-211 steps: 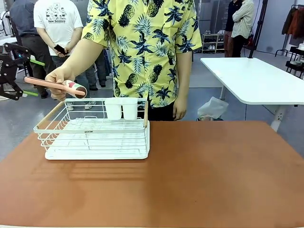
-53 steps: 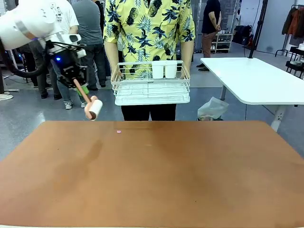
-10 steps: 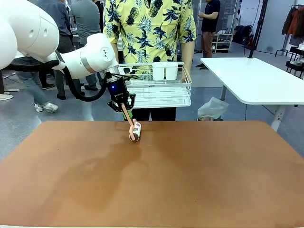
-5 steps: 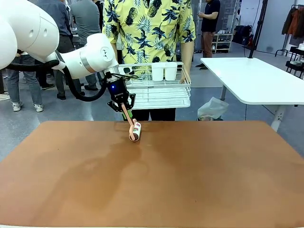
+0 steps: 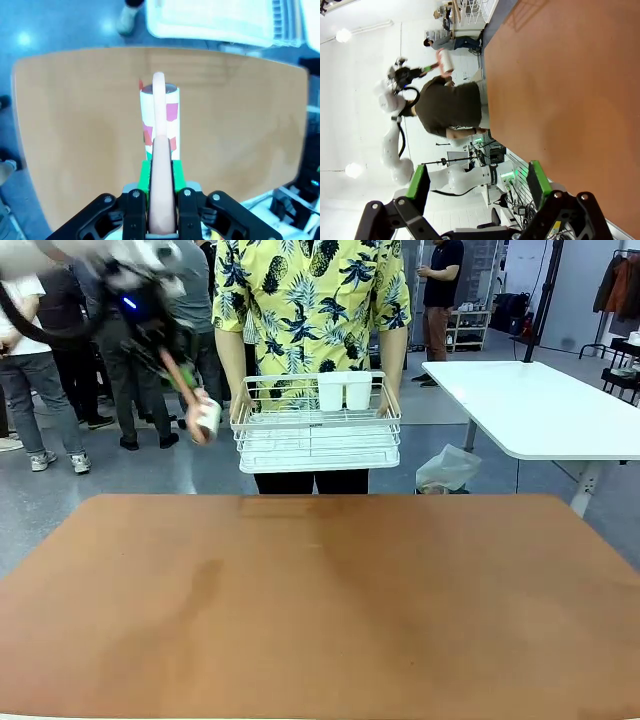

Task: Clean the table.
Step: Clean the table with the Lint Roller when the human lifts the Dish drying rack.

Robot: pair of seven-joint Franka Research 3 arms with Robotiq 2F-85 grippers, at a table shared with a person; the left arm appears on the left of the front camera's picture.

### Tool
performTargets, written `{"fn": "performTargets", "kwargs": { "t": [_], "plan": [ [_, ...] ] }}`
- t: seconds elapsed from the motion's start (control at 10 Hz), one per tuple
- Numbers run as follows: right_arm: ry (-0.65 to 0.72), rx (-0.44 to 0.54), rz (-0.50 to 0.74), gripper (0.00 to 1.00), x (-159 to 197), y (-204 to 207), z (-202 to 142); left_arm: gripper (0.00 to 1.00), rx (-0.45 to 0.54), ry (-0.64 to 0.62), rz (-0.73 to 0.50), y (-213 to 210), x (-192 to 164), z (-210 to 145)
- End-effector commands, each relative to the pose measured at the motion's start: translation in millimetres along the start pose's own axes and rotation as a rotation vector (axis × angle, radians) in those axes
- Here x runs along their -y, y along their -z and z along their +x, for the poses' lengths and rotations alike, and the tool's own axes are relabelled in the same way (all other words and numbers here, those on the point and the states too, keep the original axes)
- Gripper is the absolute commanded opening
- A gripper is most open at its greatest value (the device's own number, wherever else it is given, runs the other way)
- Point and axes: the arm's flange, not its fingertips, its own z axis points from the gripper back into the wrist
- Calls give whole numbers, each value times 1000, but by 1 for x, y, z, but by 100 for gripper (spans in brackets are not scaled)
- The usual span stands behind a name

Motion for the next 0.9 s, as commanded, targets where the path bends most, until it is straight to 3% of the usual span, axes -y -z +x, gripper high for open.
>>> {"fn": "performTargets", "kwargs": {
  "t": [0.0, 0.2, 0.5, 0.8],
  "plan": [
    [-4, 2, 1, 100, -3, 0, -2, 21, -9, 58, 68, -66, -57, -64],
    [-4, 2, 1, 100, -3, 0, -2, 21, -5, 124, 180, -85, -85, -105],
    [-4, 2, 1, 100, -3, 0, -2, 21, -7, 83, 105, -57, -106, -133],
    [-4, 2, 1, 100, -3, 0, -2, 21, 30, 77, 116, -48, -106, -148]
  ]
}}
